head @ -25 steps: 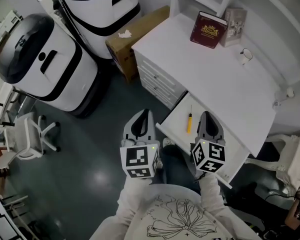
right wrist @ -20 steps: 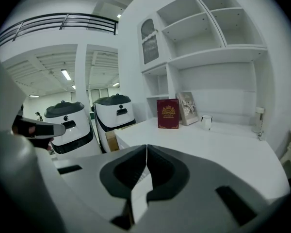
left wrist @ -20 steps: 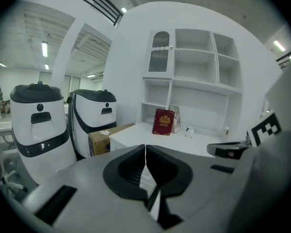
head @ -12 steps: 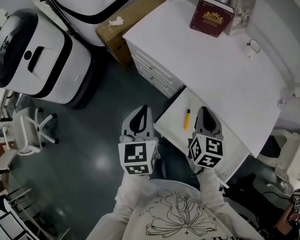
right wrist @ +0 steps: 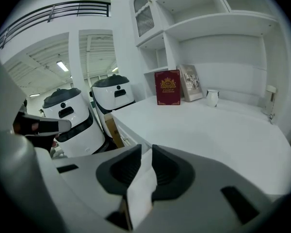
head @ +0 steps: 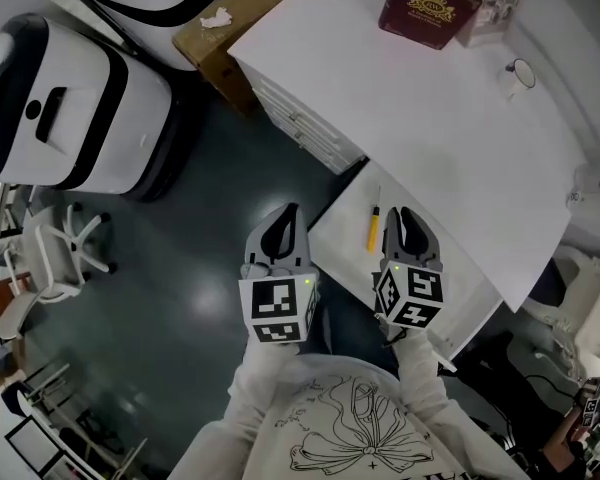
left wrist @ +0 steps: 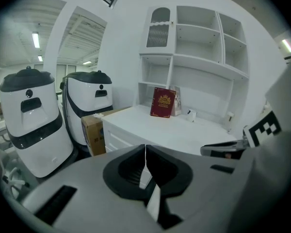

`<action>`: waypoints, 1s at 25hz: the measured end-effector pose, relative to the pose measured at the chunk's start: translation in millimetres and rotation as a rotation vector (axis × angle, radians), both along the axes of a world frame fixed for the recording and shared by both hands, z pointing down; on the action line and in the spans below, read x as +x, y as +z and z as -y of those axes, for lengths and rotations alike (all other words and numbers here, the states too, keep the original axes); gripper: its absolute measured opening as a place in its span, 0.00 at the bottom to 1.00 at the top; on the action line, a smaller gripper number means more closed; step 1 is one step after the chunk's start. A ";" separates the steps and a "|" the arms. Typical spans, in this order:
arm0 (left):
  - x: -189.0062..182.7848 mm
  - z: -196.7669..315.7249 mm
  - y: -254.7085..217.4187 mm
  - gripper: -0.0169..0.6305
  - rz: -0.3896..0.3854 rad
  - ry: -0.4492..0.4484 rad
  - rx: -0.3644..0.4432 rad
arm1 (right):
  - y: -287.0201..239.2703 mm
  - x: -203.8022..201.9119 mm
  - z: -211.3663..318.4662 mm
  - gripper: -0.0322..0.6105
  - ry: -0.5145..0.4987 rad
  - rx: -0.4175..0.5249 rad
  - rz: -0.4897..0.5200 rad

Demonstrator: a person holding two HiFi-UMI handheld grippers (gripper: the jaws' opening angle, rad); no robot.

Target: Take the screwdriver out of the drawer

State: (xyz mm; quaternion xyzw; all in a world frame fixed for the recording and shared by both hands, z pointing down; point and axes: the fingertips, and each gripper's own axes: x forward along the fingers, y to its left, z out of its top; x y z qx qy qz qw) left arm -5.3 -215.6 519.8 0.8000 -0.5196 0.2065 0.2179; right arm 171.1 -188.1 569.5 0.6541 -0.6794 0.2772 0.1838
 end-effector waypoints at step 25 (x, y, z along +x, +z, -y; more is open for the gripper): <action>-1.1 -1.5 79.3 0.04 0.044 -0.014 -0.153 | 138.5 -8.8 -20.2 0.28 -0.046 -0.316 0.073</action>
